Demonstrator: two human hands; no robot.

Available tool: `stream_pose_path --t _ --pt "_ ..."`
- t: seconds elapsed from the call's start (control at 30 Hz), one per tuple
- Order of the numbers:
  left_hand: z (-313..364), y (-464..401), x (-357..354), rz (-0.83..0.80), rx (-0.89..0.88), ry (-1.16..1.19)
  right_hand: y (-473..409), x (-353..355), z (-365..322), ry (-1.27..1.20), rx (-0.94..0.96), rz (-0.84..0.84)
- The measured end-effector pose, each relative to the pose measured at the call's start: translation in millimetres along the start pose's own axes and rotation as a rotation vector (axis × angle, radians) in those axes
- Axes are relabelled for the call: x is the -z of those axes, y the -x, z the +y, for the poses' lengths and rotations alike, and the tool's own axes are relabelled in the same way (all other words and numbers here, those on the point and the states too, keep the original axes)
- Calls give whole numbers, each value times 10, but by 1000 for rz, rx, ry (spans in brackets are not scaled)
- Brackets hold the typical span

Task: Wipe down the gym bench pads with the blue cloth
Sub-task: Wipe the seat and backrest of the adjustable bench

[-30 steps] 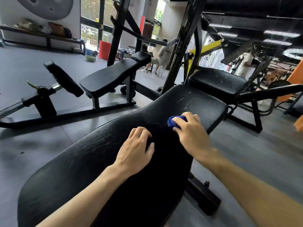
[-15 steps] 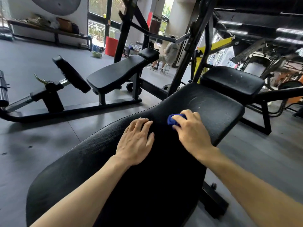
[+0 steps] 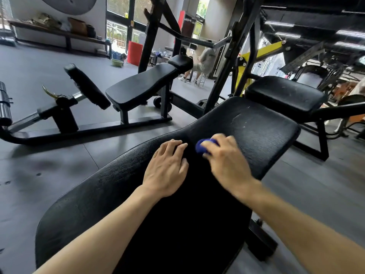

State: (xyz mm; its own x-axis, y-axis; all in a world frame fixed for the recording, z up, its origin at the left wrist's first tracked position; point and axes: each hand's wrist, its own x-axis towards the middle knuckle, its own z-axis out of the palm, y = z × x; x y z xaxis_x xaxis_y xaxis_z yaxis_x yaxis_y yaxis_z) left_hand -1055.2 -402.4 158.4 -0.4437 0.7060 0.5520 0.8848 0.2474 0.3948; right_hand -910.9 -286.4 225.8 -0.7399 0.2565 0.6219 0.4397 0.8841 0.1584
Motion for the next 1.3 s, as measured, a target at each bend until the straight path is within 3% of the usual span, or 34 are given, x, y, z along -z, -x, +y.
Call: stream_pose_path --t 0.1,0.17,0.23,0.4,0.47,0.63,0.7,0.87,0.93,1.13,1.2,1.3 --pt "19 4 14 9 15 15 -369 -13 312 68 -225 19" --pt "20 2 16 13 19 23 -434 -48 235 100 -261 6" --pt "18 7 10 23 28 26 -351 -77 8 119 -201 37" --pt "2 22 19 64 49 14 160 -98 -310 -19 236 -56" --pt "5 23 22 76 69 3 10 -87 -76 4 204 -51" --pt "33 12 0 68 163 -17 -580 -184 310 91 -177 -32" --pt "39 6 -10 66 194 -30 -556 -213 83 116 -142 -37" --pt "14 0 -17 40 204 -64 -161 -204 -265 -49 326 -129" --pt "19 -3 -18 40 201 -83 -312 -197 -59 -44 292 -144" --pt "33 -7 -4 16 216 -70 -1011 -320 268 96 -172 -133" --pt "42 1 -1 20 221 -59 -1037 -391 65 45 -147 -136" --pt "21 6 -20 58 212 -45 -822 -497 -252 -103 95 -194"
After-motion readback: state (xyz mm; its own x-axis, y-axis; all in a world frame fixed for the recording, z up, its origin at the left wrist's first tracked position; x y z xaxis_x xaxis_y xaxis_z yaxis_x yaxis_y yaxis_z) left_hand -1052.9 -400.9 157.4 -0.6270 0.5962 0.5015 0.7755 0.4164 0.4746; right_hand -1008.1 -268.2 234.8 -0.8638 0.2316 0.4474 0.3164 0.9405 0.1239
